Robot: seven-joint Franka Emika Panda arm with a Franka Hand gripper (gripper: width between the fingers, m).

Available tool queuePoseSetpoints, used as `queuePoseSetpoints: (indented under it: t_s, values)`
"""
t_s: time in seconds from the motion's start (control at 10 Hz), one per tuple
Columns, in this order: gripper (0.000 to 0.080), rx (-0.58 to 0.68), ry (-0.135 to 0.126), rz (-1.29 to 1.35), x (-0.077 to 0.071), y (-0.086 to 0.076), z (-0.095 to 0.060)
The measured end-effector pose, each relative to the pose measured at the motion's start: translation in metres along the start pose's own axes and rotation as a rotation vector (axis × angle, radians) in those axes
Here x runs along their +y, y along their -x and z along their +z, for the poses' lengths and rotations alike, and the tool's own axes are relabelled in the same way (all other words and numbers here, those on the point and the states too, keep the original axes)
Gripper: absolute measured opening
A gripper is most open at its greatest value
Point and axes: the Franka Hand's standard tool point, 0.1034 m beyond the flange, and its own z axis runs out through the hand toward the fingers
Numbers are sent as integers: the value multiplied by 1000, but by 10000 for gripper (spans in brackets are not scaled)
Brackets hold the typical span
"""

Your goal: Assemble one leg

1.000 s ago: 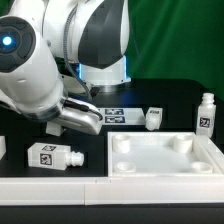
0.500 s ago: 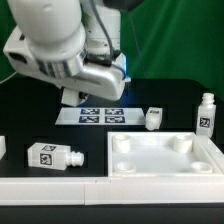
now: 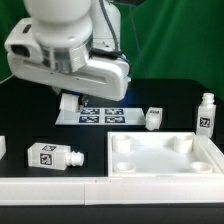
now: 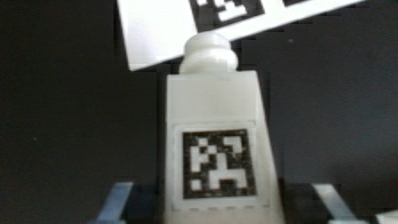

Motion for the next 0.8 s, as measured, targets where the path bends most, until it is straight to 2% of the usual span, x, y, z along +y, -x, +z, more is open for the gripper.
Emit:
queuePoseSetpoints:
  t_s: [0.1,0.2,0.3,0.4,0.5,0.7,0.8]
  values:
    - [291,95,-40,-14,-31,10,-13]
    - [291,213,-119,-5,-50,18,-32]
    - [291,250,-140,42,-59,27,-44]
    - [291,256,-141,39,-61,24,-50]
    - [291,328,-158,37,-64,18,-51]
    - [291,464,-190,42,-76,15,-49]
    - [291,590,-213,46,-91,14,-47]
